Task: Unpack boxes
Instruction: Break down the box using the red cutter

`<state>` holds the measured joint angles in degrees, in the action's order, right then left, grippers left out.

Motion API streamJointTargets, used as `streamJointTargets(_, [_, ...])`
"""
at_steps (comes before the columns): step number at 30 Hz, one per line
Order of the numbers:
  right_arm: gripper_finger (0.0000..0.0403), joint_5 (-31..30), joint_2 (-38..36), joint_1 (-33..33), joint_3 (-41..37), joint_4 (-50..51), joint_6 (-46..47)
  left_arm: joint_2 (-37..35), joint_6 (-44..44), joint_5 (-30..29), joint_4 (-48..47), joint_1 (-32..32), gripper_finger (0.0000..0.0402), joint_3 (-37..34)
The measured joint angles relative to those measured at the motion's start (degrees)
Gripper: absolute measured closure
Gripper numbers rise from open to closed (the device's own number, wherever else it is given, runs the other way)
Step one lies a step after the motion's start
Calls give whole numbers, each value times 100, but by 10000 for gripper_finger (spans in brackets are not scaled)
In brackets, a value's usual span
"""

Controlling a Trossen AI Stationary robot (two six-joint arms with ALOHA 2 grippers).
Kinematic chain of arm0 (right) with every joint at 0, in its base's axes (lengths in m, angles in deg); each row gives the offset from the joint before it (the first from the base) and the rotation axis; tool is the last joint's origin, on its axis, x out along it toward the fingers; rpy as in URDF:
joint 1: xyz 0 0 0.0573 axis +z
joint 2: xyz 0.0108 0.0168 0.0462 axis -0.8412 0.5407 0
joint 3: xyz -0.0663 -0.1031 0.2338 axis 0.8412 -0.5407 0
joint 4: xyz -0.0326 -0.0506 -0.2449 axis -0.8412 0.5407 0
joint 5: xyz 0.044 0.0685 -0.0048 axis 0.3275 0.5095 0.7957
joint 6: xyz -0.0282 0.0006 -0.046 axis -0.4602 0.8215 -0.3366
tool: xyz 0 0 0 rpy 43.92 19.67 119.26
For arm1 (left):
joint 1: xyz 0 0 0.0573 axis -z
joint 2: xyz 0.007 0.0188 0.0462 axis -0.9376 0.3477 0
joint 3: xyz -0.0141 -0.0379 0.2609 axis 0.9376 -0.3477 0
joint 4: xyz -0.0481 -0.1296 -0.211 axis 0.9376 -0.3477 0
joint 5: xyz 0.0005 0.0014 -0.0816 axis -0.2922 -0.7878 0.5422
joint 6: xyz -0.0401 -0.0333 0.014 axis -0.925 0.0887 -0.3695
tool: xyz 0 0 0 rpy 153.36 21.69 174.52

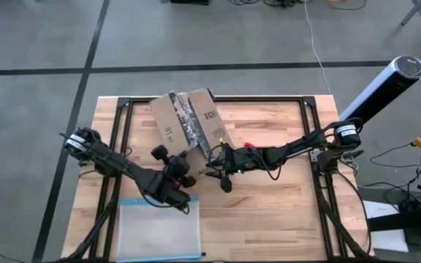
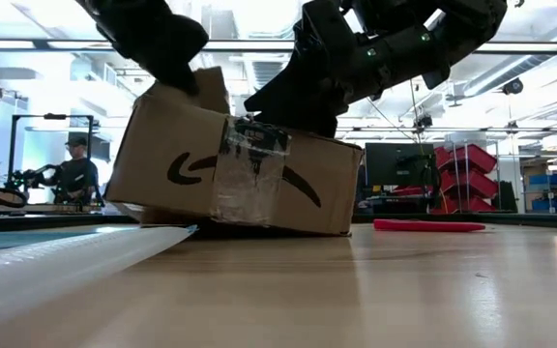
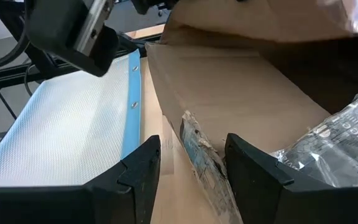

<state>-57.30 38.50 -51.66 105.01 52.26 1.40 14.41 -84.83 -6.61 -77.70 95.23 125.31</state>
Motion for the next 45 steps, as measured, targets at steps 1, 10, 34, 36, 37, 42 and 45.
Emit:
streamJointTargets(1, [245,0,0,0,0,0,8,0,-123,-50,-70,23,401,0])
streamJointTargets(10, [239,-2,-7,-2,19,192,53,0,-1227,-164,-990,68,401,6])
streamJointTargets(34, [241,-9,-152,9,50,1041,478,-164,-763,374,-1397,105,401,515])
streamJointTargets(36, [239,-10,-157,9,50,1066,522,-164,-660,384,-1397,105,401,601])
streamJointTargets(37, [238,-10,-157,9,50,1070,531,-164,-623,388,-1400,105,401,638])
streamJointTargets(42, [242,-43,-163,9,50,1103,547,-166,-503,399,-1397,117,401,759])
streamJointTargets(45, [242,-46,-166,4,50,1110,544,-166,-471,536,-1426,127,401,859])
